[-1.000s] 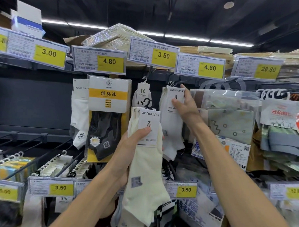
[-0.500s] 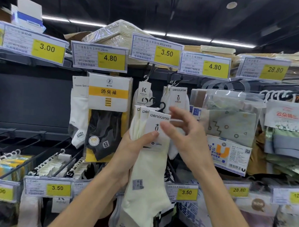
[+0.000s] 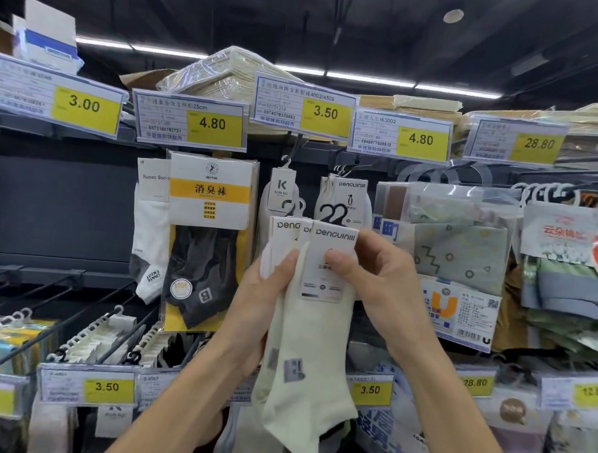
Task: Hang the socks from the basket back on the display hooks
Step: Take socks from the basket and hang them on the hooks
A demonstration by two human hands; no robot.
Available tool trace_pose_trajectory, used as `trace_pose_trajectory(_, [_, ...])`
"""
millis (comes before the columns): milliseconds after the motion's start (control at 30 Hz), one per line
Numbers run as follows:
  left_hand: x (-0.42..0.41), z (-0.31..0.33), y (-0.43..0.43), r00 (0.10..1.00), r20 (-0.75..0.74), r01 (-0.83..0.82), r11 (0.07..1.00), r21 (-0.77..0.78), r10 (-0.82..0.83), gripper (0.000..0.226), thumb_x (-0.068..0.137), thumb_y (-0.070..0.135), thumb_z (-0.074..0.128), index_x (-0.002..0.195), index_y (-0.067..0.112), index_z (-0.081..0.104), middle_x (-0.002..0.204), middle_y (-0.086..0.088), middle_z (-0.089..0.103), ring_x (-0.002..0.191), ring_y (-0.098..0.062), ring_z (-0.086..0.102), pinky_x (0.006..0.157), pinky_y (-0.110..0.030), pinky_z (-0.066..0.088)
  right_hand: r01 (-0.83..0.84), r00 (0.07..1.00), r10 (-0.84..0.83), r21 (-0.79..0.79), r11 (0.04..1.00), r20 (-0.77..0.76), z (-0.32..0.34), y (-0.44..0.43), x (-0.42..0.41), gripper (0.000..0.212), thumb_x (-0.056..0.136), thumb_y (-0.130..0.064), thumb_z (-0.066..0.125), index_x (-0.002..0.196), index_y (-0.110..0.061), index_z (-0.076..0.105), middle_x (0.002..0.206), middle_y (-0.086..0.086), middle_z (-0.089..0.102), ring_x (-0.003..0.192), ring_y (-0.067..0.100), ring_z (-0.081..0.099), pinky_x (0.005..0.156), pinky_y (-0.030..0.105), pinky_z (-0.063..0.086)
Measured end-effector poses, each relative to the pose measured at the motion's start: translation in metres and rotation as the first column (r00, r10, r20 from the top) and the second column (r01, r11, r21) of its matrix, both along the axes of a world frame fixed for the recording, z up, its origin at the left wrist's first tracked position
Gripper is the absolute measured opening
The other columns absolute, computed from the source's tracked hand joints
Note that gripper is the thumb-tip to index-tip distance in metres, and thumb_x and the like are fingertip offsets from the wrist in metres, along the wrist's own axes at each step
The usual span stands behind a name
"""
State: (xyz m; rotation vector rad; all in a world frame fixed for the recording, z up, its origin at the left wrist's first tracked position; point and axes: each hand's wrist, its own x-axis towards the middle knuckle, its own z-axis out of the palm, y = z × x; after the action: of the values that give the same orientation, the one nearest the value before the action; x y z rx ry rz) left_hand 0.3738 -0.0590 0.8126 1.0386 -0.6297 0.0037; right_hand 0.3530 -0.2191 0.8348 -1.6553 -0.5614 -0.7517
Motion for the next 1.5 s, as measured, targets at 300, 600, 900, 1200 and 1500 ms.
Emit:
trace_pose_trajectory(300, [0.01, -0.005, 0.008, 0.991, -0.042, -0.125, 0.991, -0.037, 0.124, 0.029, 0.077, 0.044, 0.072, 0.104, 0.035, 0.077, 0.109, -0.003, 0.078, 0.1, -0.019, 0.075, 0.073, -0.024, 0.06, 0.09, 0.995, -0.096, 0.275, 0.957, 0.008, 0.01, -0.018, 0.029, 0.013, 0.098, -0.015, 0.058, 0.107, -0.025, 0.062, 0.097, -0.007, 0.076, 0.087, 0.01, 0.072, 0.073, 0.028, 0.059])
trace_pose_trajectory(600, [0.006, -0.007, 0.008, 0.994, -0.028, -0.107, 0.994, 0.007, 0.107, 0.031, 0.075, 0.046, 0.072, 0.105, 0.038, 0.076, 0.107, 0.0, 0.078, 0.096, -0.015, 0.075, 0.069, -0.021, 0.058, 0.391, 0.92, -0.391, 0.051, 0.919, -0.012, 0.047, -0.036, 0.088, 0.046, 0.1, -0.021, 0.05, 0.145, -0.026, 0.041, 0.13, 0.009, 0.059, 0.109, 0.028, 0.063, 0.089, 0.047, 0.055])
trace_pose_trajectory(900, [0.003, -0.006, 0.009, 0.994, -0.034, -0.106, 0.994, 0.01, 0.106, 0.029, 0.076, 0.044, 0.07, 0.104, 0.038, 0.076, 0.107, 0.001, 0.078, 0.095, -0.014, 0.075, 0.069, -0.02, 0.058, 0.391, 0.92, -0.392, -0.076, 0.917, 0.01, 0.053, -0.032, 0.111, 0.055, 0.101, -0.015, 0.049, 0.153, -0.013, 0.03, 0.147, 0.012, 0.049, 0.134, 0.028, 0.048, 0.112, 0.051, 0.039])
trace_pose_trajectory(1200, [0.002, -0.004, 0.006, 0.995, -0.007, -0.095, 0.994, 0.047, 0.095, 0.025, 0.082, 0.04, 0.07, 0.106, 0.034, 0.076, 0.107, -0.006, 0.078, 0.096, -0.024, 0.075, 0.076, -0.029, 0.062, 0.451, 0.882, -0.463, -0.125, 0.884, -0.093, 0.048, -0.027, 0.099, 0.059, 0.099, -0.016, 0.052, 0.154, -0.017, 0.03, 0.151, 0.003, 0.044, 0.136, 0.021, 0.045, 0.115, 0.039, 0.036])
trace_pose_trajectory(1500, [0.003, -0.005, 0.001, 0.982, 0.167, -0.105, 0.991, 0.087, 0.089, 0.025, 0.089, 0.037, 0.066, 0.112, 0.03, 0.073, 0.111, -0.003, 0.077, 0.099, -0.016, 0.074, 0.076, -0.023, 0.057, 0.006, 0.997, -0.005, -0.013, 1.0, 0.082, -0.01, 0.014, 0.003, 0.039, 0.091, -0.043, 0.06, 0.13, -0.037, 0.059, 0.121, -0.013, 0.068, 0.116, 0.003, 0.063, 0.095, 0.02, 0.052])
